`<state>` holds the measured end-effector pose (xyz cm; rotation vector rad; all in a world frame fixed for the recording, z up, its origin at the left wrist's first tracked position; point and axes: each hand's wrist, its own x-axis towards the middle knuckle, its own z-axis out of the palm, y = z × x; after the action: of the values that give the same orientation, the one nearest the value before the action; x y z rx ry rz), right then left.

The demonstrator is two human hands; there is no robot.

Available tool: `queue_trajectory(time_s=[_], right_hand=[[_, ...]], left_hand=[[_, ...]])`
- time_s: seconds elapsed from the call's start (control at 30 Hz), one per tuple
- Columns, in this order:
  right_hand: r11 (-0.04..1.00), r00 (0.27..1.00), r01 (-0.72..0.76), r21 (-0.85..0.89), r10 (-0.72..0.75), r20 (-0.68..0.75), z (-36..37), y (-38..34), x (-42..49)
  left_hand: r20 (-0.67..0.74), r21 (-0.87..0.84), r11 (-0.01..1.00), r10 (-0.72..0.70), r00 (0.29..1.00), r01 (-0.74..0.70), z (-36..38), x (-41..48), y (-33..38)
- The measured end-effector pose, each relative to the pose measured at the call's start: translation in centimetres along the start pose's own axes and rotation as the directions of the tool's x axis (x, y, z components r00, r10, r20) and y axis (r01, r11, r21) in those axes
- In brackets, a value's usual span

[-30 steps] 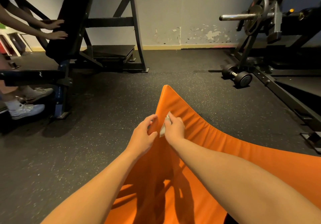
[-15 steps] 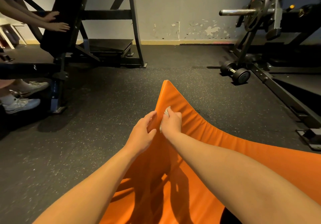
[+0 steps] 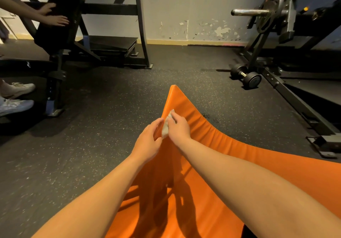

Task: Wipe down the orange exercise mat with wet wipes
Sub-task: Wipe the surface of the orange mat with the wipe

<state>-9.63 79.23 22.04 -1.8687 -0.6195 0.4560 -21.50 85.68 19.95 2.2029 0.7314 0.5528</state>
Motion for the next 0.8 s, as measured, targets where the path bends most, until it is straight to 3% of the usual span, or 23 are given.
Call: queue_trajectory(time_s=[0.13, 0.23, 0.37, 0.6, 0.8], right_hand=[[1.0, 1.0, 0.015, 0.007, -0.015, -0.016, 1.4, 0.3, -1.1], [0.997, 0.997, -0.073, -0.003, 0.073, -0.009, 2.7, 3.4, -3.3], [0.99, 0.988, -0.137, 0.021, 0.138, -0.072, 3.5, 4.0, -2.8], [0.999, 0.998, 0.047, 0.024, -0.046, -0.038, 4.5, 1.2, -2.5], [0.996, 0.993, -0.085, 0.02, 0.086, -0.085, 3.6, 3.9, -2.9]], left_hand=[[0.088, 0.048, 0.999, -0.02, 0.996, 0.016, 0.2, -0.9, -0.7], [0.112, 0.047, 0.998, -0.043, 0.993, 0.038, 0.0, -1.8, -1.6], [0.074, 0.006, 0.998, -0.059, 0.995, 0.059, 0.0, -2.9, -2.6], [0.028, -0.088, 0.985, -0.145, 0.989, 0.147, -0.1, -3.7, -3.6], [0.016, -0.079, 0.987, -0.139, 0.99, 0.139, 0.4, -4.0, -2.4]])
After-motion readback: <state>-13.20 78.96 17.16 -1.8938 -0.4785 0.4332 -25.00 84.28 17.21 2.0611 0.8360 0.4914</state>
